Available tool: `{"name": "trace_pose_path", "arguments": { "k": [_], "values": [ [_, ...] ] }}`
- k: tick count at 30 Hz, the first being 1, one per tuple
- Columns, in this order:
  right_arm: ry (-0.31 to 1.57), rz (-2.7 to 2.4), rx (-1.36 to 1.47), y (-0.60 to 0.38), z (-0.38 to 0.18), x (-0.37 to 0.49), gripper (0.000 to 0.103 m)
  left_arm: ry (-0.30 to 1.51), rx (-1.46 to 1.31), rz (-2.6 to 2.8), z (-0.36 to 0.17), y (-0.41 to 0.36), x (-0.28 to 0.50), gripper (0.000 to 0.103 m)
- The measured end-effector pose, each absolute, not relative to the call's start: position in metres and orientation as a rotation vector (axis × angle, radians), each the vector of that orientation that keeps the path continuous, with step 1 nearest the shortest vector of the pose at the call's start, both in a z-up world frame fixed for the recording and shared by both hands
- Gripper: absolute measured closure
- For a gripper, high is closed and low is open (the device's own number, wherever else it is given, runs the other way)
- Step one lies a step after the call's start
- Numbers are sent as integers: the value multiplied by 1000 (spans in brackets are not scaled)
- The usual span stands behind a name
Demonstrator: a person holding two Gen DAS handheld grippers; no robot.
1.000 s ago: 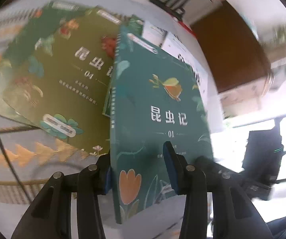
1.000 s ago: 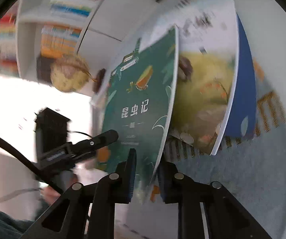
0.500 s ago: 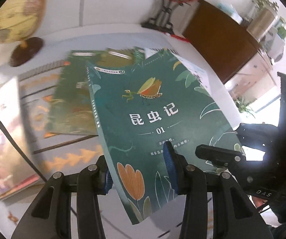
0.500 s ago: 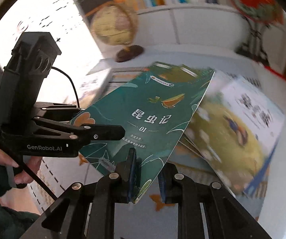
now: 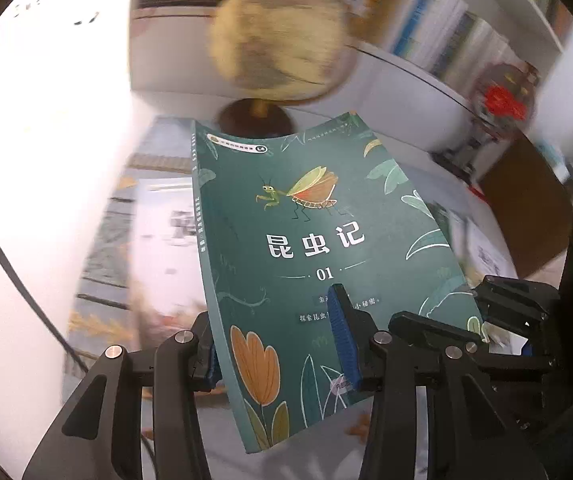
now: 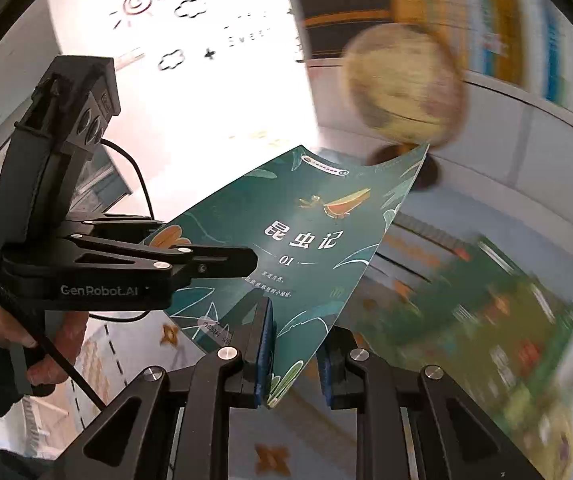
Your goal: Organize books
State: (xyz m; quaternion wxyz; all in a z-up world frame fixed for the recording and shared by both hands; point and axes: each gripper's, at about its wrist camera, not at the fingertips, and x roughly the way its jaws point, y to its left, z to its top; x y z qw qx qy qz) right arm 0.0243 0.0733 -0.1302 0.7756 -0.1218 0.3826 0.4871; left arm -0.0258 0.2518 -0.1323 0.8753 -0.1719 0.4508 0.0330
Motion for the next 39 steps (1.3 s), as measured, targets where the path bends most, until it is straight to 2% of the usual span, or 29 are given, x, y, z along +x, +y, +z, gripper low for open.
{"name": "trace_pose_path", "arguments": {
  "k": [9,16,23,29,39],
  "values": [
    [958,1050,-261,132,-179,52,83,1007,-456,83,-190,295,-14,62],
    [1084,1018,-168,130,-209,64,82,1029,-526,105,-203,309,-30,62],
    [1129,995,-159,142,-223,62,77,1000,-604,131,-203,327,-33,59],
    [1192,975,-201,137,-224,61,61,1007,-618,181,-206,340,-47,58],
    [1205,889,-143,87,-213,57,60,1014,-541,208,-186,322,-64,58]
  ]
}}
